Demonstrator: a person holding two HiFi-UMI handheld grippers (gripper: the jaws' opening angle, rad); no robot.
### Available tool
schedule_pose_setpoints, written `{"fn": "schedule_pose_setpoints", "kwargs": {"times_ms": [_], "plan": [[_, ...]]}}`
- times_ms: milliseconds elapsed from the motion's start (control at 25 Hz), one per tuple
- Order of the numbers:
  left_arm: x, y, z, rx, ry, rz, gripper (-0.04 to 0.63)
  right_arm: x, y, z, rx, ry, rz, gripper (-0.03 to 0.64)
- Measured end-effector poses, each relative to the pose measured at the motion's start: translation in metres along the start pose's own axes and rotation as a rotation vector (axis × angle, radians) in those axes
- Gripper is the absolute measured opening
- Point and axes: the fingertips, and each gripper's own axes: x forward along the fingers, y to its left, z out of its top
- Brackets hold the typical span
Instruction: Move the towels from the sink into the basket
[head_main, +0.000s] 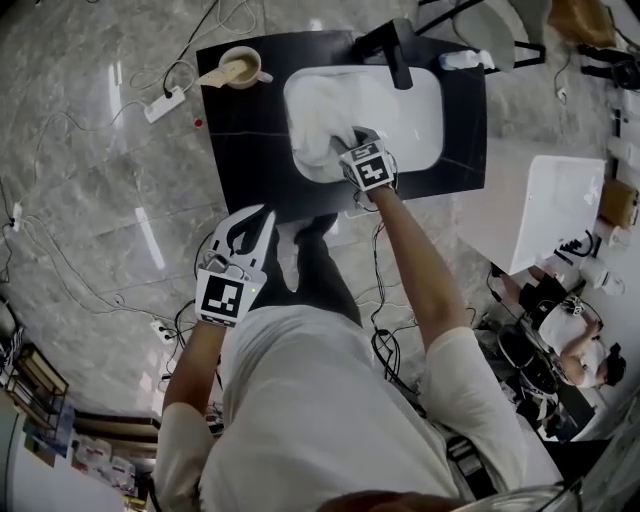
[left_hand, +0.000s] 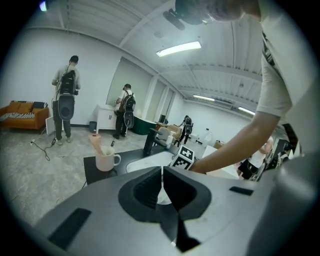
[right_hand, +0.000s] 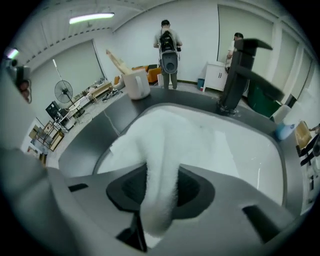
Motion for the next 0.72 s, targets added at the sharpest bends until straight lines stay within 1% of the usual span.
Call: {"fn": "schedule_pose_setpoints", "kwargs": {"times_ms": [40,120,240,360,520,720], "plan": [[-0.001,-0.003,0.003,0.005,-0.003,-0.002,0.012,-0.011,0.001,0.004,0.004,-0.024,-0.003,0.102],[-0.003,-0.011,0.009,0.010,-0.003,-0.008,0.012,-0.031,0.004,0.007,0.009,-0.047,0.004,0.083],[-0.008,-0.025,0.019,0.004,0.013,-0.016,0.012,-0.053,0.009,0.005,0.001,-0.066,0.018,0.074],[-0.013,-0.035,0.028,0.031,-0.004,-0.020,0.012,-0.082,0.011,0.010,0.009,-0.116,0.010,0.072],[-0.022,-0.047,0.044,0.072,-0.050,-0.014,0.012,-0.141,0.009,0.024,0.025,-0.206,-0.021,0.071],[-0.034,-0.067,0.072,0.074,-0.080,-0.009,0.012,-0.223,-0.003,0.032,0.053,-0.324,-0.078,0.071]]}}
